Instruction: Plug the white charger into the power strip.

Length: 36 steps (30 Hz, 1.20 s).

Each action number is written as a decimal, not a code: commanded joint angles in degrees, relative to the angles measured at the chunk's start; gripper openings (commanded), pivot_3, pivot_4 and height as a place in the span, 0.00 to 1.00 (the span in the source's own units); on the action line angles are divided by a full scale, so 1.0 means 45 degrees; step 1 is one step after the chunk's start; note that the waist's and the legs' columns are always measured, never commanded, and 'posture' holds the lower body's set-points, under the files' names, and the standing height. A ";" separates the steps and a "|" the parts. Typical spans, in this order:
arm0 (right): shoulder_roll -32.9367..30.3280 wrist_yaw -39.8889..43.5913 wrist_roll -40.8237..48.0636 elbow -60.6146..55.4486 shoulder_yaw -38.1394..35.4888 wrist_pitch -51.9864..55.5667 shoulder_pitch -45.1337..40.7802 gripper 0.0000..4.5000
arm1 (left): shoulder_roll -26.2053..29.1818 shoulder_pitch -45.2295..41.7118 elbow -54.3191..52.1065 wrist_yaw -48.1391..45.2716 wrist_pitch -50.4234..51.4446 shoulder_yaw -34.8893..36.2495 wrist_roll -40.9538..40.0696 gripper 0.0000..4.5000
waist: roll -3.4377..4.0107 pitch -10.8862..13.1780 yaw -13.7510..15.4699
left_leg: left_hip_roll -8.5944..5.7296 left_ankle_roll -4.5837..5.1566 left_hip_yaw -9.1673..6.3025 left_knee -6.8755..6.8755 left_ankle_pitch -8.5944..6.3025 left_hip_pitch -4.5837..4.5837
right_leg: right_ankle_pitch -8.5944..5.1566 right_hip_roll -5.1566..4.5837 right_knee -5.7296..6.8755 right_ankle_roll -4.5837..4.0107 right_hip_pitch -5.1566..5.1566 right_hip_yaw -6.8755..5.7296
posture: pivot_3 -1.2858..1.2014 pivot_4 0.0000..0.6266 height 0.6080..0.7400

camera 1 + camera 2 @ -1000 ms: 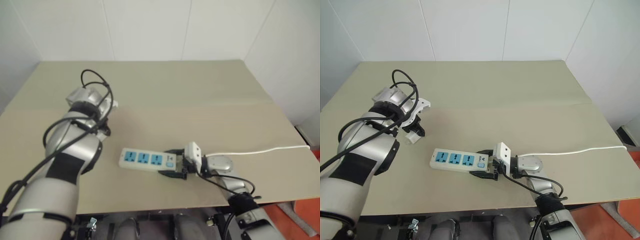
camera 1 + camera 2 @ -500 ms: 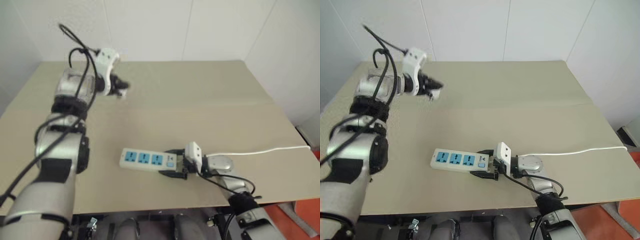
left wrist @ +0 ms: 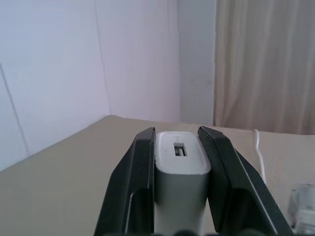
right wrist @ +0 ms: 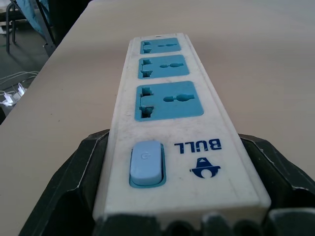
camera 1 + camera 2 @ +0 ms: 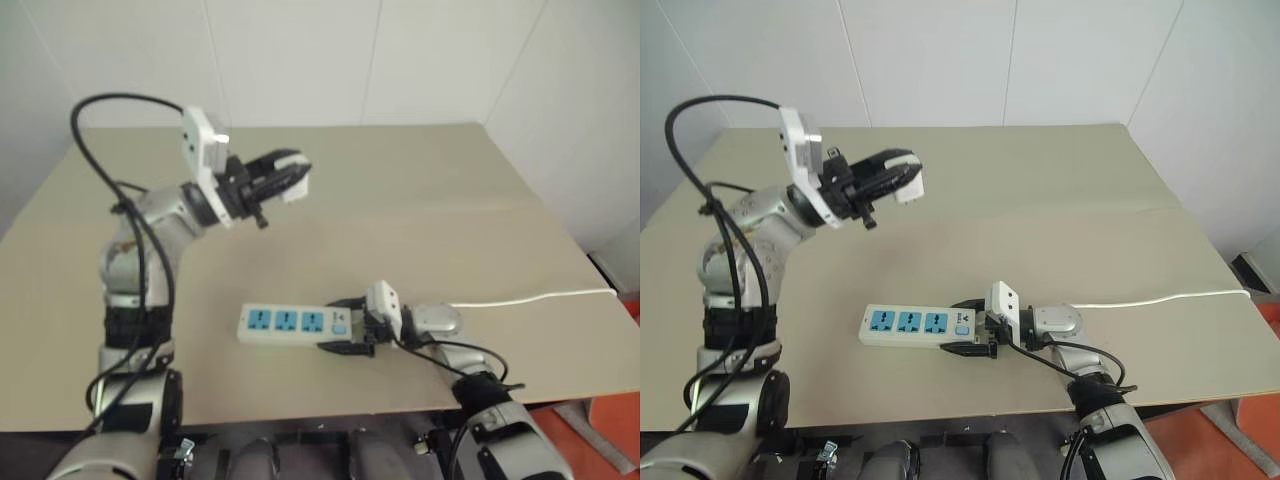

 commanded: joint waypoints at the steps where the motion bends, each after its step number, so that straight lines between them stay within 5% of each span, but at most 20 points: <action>1: -0.0096 0.0561 -0.0367 0.0664 0.0491 -0.0115 0.0094 0.77 | 0.0235 0.1144 -0.1756 -0.1251 -0.1067 -0.0532 -0.0609 0.23 | 0.0001 -0.0001 -0.0021 | 0.0002 0.0000 0.0001 0.0000 0.0000 0.0020 | 0.0000 0.0004 -0.0012 0.0000 0.0026 0.0001 | 0.52 0.24 1.00; 11: -0.0296 0.0895 -0.0615 0.1377 0.0600 -0.0449 -0.0085 0.77 | 0.0454 0.3119 -0.1826 -0.2873 -0.2760 -0.1647 -0.0585 0.23 | 0.0016 -0.0016 0.0027 | 0.0001 0.0001 -0.0004 -0.0007 0.0000 0.0142 | -0.0001 0.0018 -0.0050 0.0000 0.0169 0.0003 | 0.52 0.24 1.00; 36: -0.0542 0.0966 -0.0677 0.1149 0.0610 -0.0341 -0.0039 0.77 | 0.0524 0.4004 -0.0146 -0.3627 -0.3429 -0.3000 -0.0137 0.23 | 0.0023 -0.0020 0.0183 | 0.0003 0.0003 -0.0005 -0.0008 -0.0002 0.0137 | -0.0002 0.0023 -0.0068 0.0000 0.0167 0.0003 | 0.52 0.24 1.00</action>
